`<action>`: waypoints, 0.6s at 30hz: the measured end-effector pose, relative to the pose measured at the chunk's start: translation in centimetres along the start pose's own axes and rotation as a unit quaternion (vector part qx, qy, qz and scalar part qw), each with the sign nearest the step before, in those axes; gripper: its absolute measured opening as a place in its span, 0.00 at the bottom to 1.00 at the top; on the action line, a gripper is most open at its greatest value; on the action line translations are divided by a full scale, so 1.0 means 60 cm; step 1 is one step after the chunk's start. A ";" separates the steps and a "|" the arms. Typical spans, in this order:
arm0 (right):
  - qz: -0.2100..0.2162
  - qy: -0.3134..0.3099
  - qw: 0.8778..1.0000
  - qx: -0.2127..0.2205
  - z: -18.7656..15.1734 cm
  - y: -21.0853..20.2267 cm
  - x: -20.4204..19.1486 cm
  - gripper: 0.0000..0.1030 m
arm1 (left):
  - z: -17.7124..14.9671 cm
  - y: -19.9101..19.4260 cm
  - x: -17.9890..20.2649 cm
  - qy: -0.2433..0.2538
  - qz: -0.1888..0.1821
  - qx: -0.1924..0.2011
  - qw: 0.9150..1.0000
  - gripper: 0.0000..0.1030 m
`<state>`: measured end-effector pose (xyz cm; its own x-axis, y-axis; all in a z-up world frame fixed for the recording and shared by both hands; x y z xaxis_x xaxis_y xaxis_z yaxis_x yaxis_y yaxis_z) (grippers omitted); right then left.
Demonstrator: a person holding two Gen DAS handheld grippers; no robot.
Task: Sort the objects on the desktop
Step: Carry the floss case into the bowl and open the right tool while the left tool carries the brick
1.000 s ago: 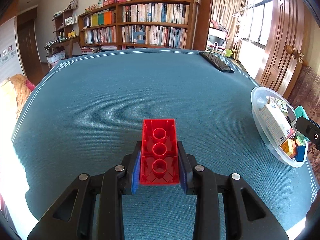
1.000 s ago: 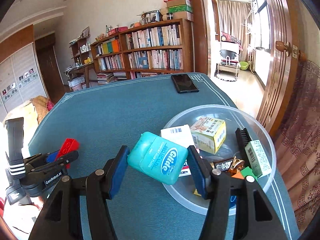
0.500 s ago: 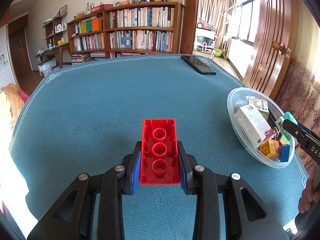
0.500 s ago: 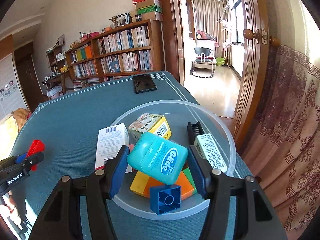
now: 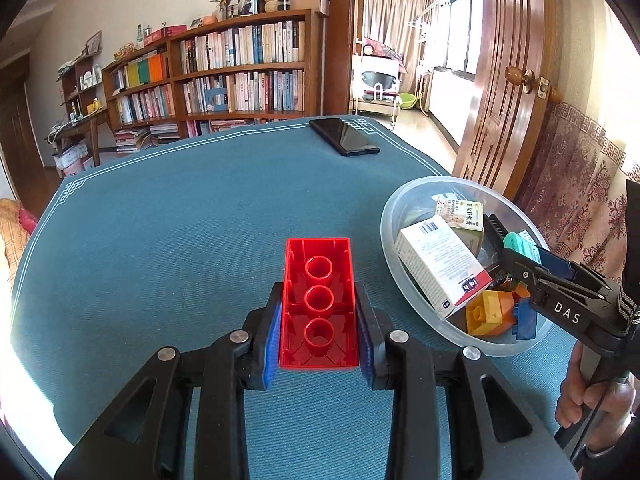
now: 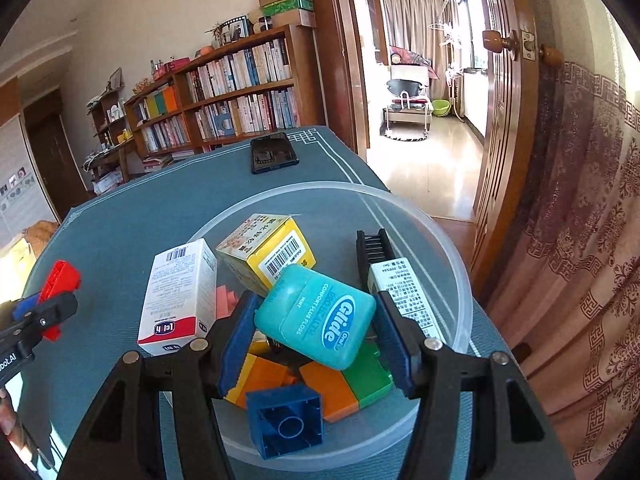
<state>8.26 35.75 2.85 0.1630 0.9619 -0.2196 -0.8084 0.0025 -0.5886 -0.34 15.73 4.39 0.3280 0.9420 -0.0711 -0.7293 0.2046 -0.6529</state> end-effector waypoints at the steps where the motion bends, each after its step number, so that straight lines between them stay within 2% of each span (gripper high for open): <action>1: 0.005 0.001 1.000 -0.001 0.000 0.000 0.002 0.66 | 0.002 0.000 0.008 0.003 -0.003 0.001 1.000 0.33; 4: 0.009 -0.001 1.000 0.014 0.007 -0.013 0.006 0.77 | 0.009 0.004 0.030 0.012 -0.011 0.001 1.000 0.33; 12: -0.007 0.029 0.998 0.054 0.038 -0.057 0.044 0.77 | 0.023 0.005 0.089 0.036 -0.040 0.004 0.999 0.33; 18: -0.013 0.052 0.997 0.062 0.049 -0.070 0.061 0.78 | 0.037 0.001 0.143 0.060 -0.075 0.011 0.995 0.33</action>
<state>10.57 40.07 6.77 0.2363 0.9277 -0.2889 -0.8661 0.0664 -0.4954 1.10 24.43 5.38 0.5026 0.8621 -0.0648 -0.6790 0.3473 -0.6468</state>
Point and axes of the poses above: each gripper's, at about its wrist camera, not at the fingertips, and y roughly the way its jaws point, x to its right, z to its top, the point moved 5 cm from there along y, roughly the way its jaws point, and after that the axes turned 8 degrees about z, right-handed, at the moved point
